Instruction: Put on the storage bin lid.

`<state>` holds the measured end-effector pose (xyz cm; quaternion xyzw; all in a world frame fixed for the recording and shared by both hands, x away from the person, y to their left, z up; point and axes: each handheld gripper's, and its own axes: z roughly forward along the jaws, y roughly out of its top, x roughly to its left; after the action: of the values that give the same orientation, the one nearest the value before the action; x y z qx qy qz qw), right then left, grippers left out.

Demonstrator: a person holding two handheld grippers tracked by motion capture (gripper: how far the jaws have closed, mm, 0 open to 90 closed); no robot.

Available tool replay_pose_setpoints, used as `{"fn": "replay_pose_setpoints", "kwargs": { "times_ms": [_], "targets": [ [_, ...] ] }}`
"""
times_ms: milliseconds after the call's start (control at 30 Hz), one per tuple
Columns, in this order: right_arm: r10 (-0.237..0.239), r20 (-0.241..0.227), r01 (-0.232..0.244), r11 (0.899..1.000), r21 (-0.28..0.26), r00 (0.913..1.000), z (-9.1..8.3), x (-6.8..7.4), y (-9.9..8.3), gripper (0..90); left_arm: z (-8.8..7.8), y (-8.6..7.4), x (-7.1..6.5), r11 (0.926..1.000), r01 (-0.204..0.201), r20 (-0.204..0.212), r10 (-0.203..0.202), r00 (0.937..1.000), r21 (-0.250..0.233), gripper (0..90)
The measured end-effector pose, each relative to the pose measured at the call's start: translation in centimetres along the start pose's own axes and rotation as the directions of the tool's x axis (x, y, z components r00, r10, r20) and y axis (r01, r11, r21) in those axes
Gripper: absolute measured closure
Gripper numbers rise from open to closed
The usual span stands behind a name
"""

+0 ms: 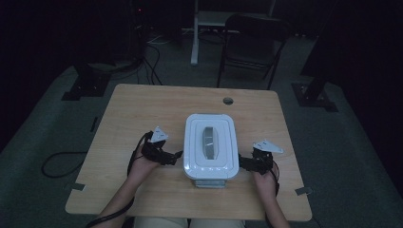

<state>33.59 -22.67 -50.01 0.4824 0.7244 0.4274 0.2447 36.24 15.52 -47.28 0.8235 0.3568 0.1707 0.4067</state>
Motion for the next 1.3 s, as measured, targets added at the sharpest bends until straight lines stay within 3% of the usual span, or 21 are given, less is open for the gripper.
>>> {"fn": "replay_pose_setpoints", "kwargs": {
  "times_ms": [533, 967, 1300],
  "targets": [
    [0.004, 0.012, -0.004, 1.000, -0.011, 0.9999, -1.5, -1.3, -0.7, 11.9, -2.7, -1.5, 1.4, 0.9998, 0.019, 0.002, -0.019, 0.9998, 0.010, 1.3],
    [0.030, 0.035, -0.029, 1.000, -0.010, 0.9990, -2.9, -2.4, -1.7, 11.9, -4.2, -3.0, 2.4, 0.9983, 0.056, -0.037, -0.055, 0.9978, 0.016, 1.3],
    [0.018, 0.042, -0.019, 1.000, 0.014, 0.9989, -4.1, -2.8, -2.6, 11.9, -5.0, -4.4, 3.2, 0.9961, 0.081, -0.059, -0.079, 0.9951, 0.033, 1.3]
  ]
}}
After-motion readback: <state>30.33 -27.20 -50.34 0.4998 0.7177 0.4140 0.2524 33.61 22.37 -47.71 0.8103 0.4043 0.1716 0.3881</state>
